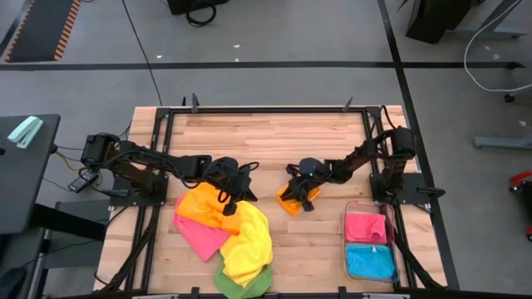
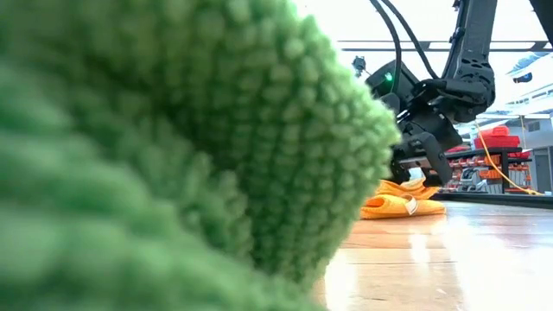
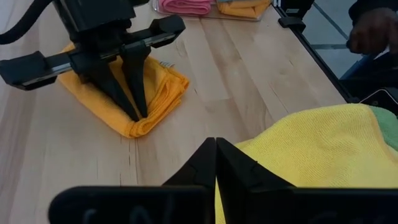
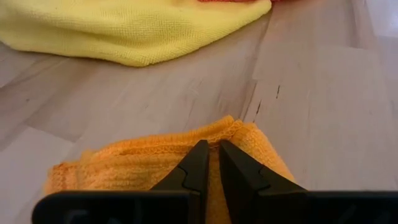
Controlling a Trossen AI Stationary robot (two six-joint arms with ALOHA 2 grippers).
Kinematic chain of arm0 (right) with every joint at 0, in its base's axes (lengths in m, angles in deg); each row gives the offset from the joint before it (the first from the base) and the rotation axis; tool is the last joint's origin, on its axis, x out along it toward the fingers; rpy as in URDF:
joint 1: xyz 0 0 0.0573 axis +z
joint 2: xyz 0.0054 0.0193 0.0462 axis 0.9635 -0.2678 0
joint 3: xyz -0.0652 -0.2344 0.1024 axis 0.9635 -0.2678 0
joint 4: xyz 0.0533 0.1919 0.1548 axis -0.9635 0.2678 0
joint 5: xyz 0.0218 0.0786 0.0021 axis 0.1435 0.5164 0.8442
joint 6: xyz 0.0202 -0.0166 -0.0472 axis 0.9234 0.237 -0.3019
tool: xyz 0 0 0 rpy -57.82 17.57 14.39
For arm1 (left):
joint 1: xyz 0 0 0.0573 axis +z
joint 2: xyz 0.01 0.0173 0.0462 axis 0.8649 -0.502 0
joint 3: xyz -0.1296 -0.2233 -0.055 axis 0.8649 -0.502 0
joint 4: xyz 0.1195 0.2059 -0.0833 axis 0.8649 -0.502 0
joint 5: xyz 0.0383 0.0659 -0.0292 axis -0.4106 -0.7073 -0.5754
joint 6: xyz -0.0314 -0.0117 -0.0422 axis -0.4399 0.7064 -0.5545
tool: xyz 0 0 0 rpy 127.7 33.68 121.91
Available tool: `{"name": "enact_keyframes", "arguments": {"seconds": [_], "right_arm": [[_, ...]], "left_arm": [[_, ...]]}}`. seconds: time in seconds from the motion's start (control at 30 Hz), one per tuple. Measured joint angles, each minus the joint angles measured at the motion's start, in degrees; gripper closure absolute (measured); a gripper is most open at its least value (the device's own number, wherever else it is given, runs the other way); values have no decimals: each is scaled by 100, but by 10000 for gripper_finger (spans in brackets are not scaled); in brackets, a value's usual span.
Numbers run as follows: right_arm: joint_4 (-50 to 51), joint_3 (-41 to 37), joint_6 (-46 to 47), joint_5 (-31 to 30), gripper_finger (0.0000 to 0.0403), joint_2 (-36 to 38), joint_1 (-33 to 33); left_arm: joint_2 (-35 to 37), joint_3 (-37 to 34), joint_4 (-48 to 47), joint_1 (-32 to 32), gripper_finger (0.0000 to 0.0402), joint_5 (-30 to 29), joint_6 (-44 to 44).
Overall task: Fold microfiber towels
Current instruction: Fold the orange towel
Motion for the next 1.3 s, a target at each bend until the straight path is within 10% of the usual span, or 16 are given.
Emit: {"name": "enact_keyframes", "arguments": {"seconds": [0.6, 0.9, 1.3], "right_arm": [[2323, 778, 913, -724, 354, 771, 414], [5115, 1453, 2196, -1496, 351, 1407, 550], [7291, 2343, 2777, -1650, 201, 1237, 562]], "left_arm": [[0, -2, -50, 1, 388, 2, -73], [0, -4, -122, 2, 376, 0, -89], [0, -4, -80, 2, 383, 0, -50]]}}
